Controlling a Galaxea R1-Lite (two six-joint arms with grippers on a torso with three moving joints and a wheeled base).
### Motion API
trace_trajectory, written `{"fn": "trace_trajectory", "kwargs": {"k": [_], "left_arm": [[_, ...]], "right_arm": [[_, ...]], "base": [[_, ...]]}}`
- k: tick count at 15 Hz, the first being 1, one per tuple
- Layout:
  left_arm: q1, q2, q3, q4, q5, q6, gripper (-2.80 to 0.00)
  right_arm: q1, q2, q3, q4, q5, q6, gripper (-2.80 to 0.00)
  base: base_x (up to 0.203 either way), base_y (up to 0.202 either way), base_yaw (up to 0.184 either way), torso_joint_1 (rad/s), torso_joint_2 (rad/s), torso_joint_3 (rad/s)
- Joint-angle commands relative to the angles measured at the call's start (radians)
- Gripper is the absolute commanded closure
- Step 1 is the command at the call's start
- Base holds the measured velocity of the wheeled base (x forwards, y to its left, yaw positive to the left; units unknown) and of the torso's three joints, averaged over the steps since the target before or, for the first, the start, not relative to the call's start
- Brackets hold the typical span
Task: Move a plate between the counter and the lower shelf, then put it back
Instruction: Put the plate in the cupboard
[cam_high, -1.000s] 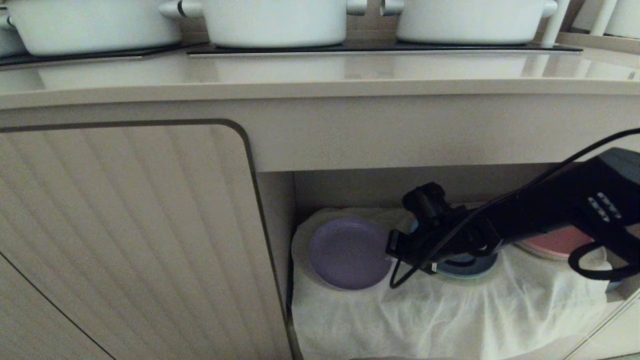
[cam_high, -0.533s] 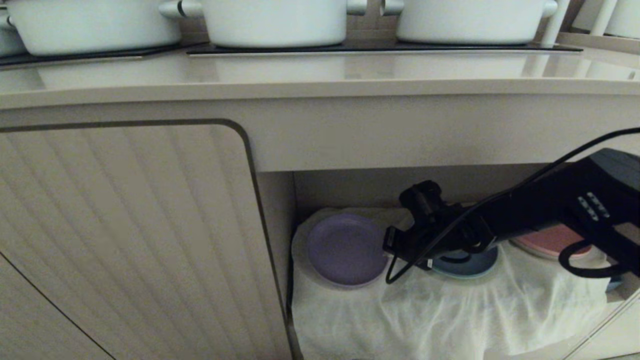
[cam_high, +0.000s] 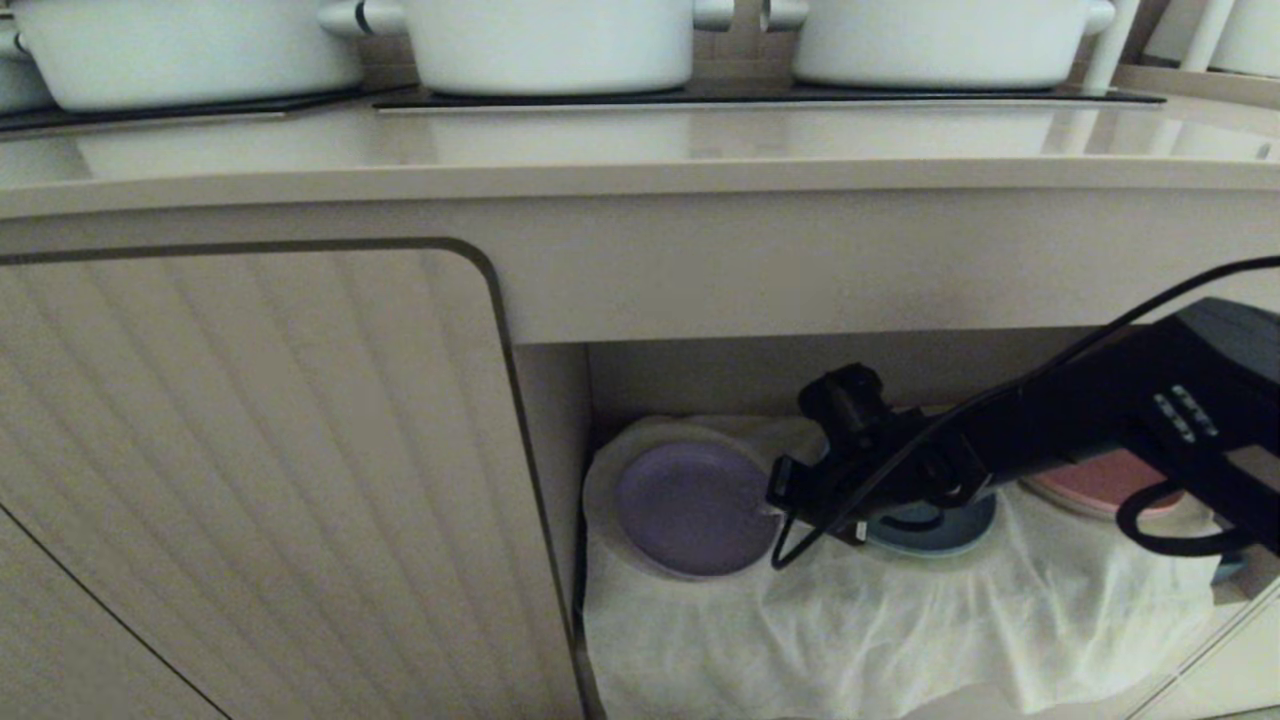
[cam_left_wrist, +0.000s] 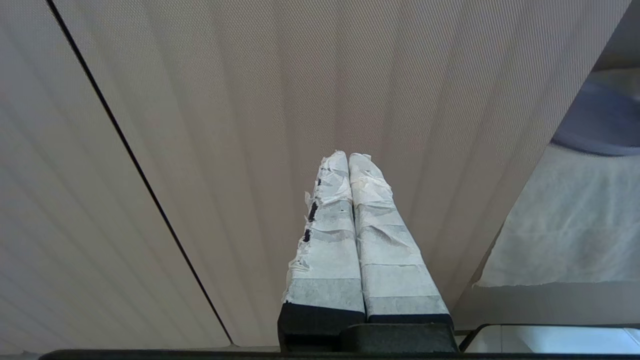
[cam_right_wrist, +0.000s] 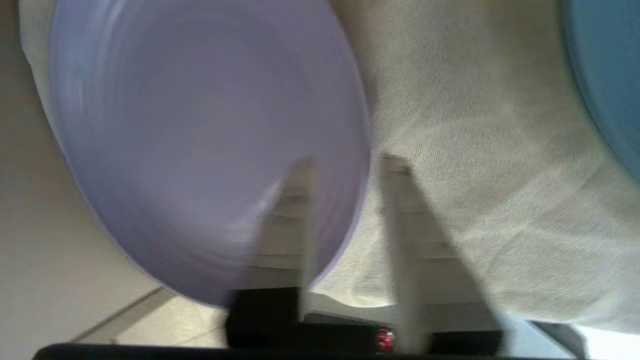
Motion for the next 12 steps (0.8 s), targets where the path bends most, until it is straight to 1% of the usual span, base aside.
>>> {"fn": "trace_trajectory", "kwargs": {"k": [1, 8, 12], "left_arm": [[0.000, 0.000, 0.000, 0.000, 0.000, 0.000, 0.00], [0.000, 0.000, 0.000, 0.000, 0.000, 0.000, 0.00], [0.000, 0.000, 0.000, 0.000, 0.000, 0.000, 0.00]], "right_arm": [[0.000, -0.002, 0.000, 0.000, 0.000, 0.011, -2.80], [0.000, -0.043, 0.023, 0.006, -0.004, 0.008, -2.80], [0.000, -0.119, 0.134, 0.003, -0.003, 0.003, -2.80]], "base": [[0.000, 0.000, 0.000, 0.000, 0.00, 0.000], [0.000, 0.000, 0.000, 0.000, 0.00, 0.000], [0.000, 0.000, 0.000, 0.000, 0.00, 0.000]]}}
